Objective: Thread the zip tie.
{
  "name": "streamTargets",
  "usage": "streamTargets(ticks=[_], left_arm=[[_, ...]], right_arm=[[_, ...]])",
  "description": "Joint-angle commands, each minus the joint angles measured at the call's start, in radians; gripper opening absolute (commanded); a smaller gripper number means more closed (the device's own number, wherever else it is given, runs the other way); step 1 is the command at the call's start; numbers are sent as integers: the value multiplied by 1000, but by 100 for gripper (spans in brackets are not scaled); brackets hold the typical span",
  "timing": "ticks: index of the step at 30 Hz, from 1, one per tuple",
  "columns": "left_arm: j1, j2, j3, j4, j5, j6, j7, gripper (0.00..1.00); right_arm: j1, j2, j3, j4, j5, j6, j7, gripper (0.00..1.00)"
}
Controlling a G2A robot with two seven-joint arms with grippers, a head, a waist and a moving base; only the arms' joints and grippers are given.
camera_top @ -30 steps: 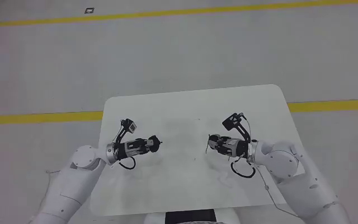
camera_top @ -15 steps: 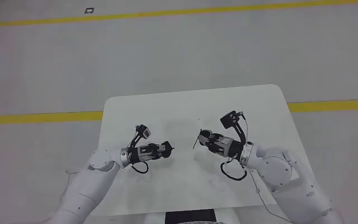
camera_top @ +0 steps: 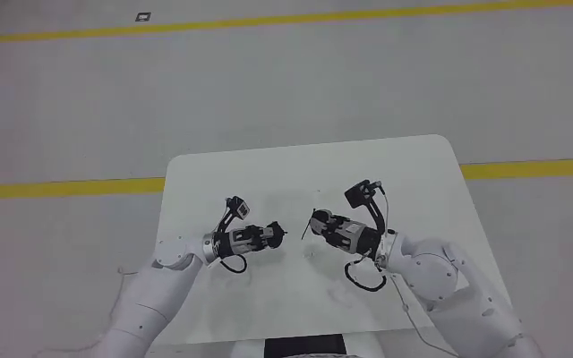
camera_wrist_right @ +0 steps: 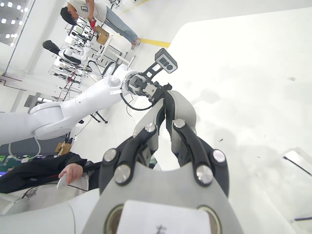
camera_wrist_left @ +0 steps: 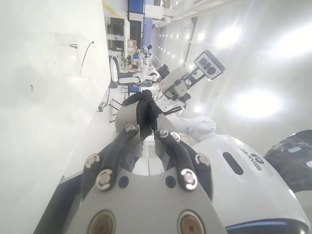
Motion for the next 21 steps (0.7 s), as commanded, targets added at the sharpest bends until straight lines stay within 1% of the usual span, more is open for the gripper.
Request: streamTargets(ticks=[1,2,3,4,6,10,13,15,19,21], left_arm=[[0,0,0,0,0,0,0,0],[1,0,1,0,3,1,7,0],[5,-1,9,-9,17,1,35,0],[9,-2,14,-15,16,0,46,0],[16,-4,22,-26,9,0,66,0],[23,-9,29,-35,12,0,91,0],[24,-12,30,-35,15,0,94,0],[23,-13,30,-32,17,0,94,0],[22,-17,27,-27,17,0,94,0],[21,-19,25,-25,18,0,96,0]], right_arm=[[0,0,0,0,0,0,0,0],[0,0,0,1,0,1,-5,0],[-4,-2,-4,1,-6,14,-31,0],[-7,-3,-11,0,-14,22,-42,0],[-11,-7,-26,-6,-37,66,-85,0],[-17,-16,-63,-14,-57,136,-142,0],[-20,-22,-88,-17,-72,194,-176,0],[-22,-26,-98,-18,-76,220,-193,0],[-26,-31,-111,-22,-80,261,-217,0],[-27,-32,-112,-23,-79,266,-221,0]])
